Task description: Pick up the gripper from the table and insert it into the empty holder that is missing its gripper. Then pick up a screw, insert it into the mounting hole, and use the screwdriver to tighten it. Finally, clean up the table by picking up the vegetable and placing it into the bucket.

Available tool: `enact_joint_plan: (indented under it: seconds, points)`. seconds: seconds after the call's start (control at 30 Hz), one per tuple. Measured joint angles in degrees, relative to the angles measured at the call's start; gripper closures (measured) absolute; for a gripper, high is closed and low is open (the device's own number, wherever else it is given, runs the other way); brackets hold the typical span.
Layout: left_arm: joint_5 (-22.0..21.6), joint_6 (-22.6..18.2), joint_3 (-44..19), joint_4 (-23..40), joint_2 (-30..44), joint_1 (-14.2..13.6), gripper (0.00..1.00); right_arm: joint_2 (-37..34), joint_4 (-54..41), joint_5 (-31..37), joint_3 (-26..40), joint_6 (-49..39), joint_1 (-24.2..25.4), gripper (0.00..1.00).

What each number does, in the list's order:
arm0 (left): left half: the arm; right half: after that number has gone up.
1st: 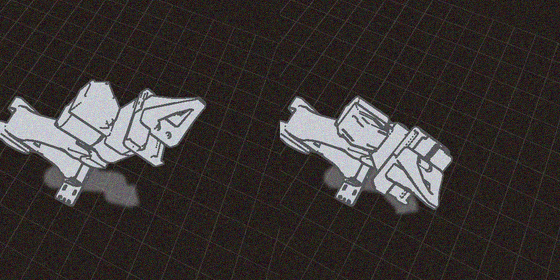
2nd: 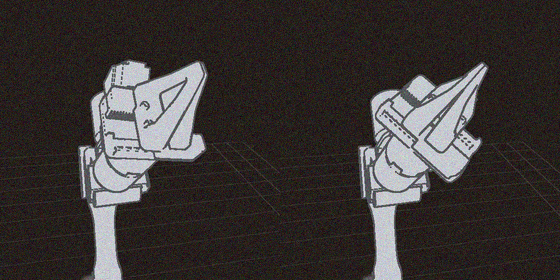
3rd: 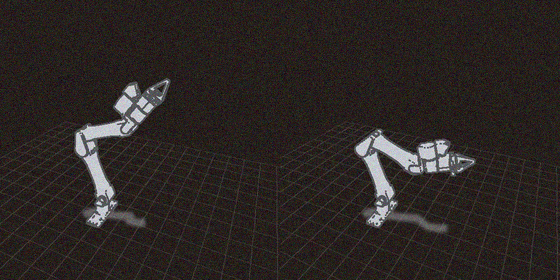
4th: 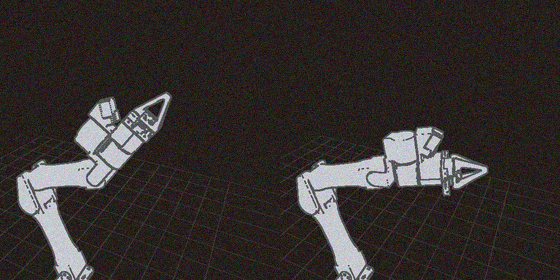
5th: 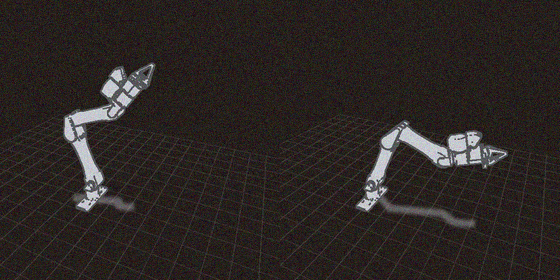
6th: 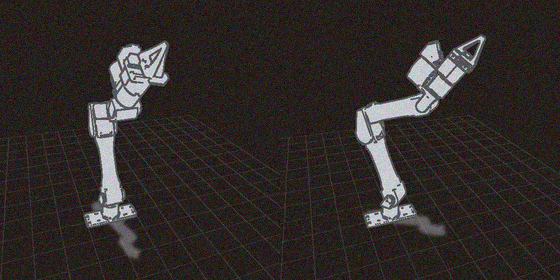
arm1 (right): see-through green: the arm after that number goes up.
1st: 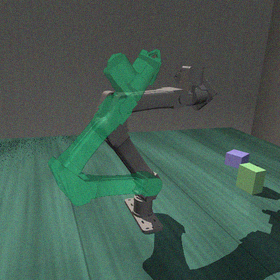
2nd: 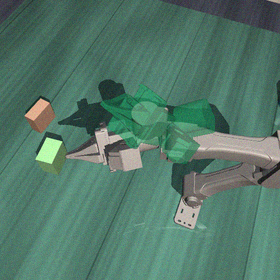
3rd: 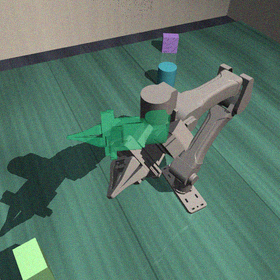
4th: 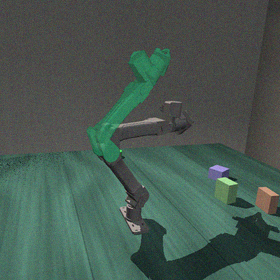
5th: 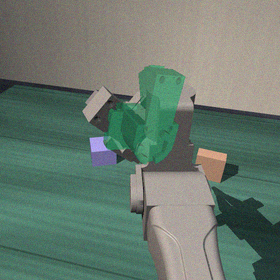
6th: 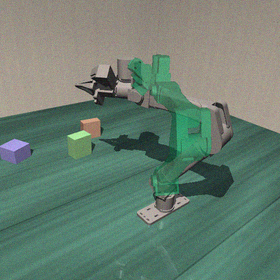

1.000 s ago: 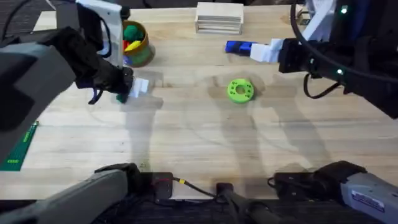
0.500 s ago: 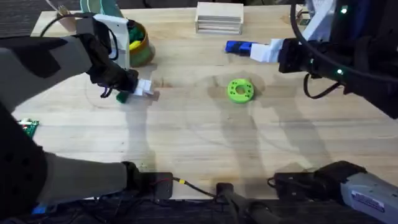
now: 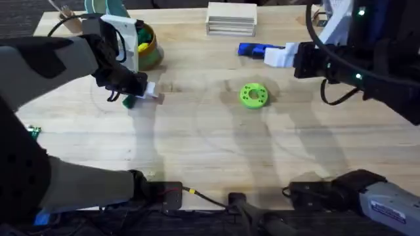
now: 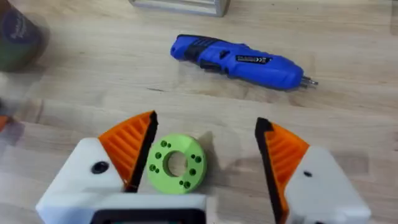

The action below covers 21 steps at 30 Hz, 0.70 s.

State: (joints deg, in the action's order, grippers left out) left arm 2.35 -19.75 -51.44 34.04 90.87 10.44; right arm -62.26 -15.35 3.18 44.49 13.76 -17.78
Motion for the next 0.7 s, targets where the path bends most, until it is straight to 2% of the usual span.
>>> enact_joint_plan:
  seconds: [0.17,0.7]
  points:
    - [0.0,0.0,-0.1,0.4,-0.1,0.0,0.560,0.0,-0.9,0.0,0.0,0.0,0.0,0.007]
    - [-0.9,0.0,0.0,4.4,-6.1,0.0,0.569,0.0,-1.9,0.0,0.0,0.0,0.0,0.007]
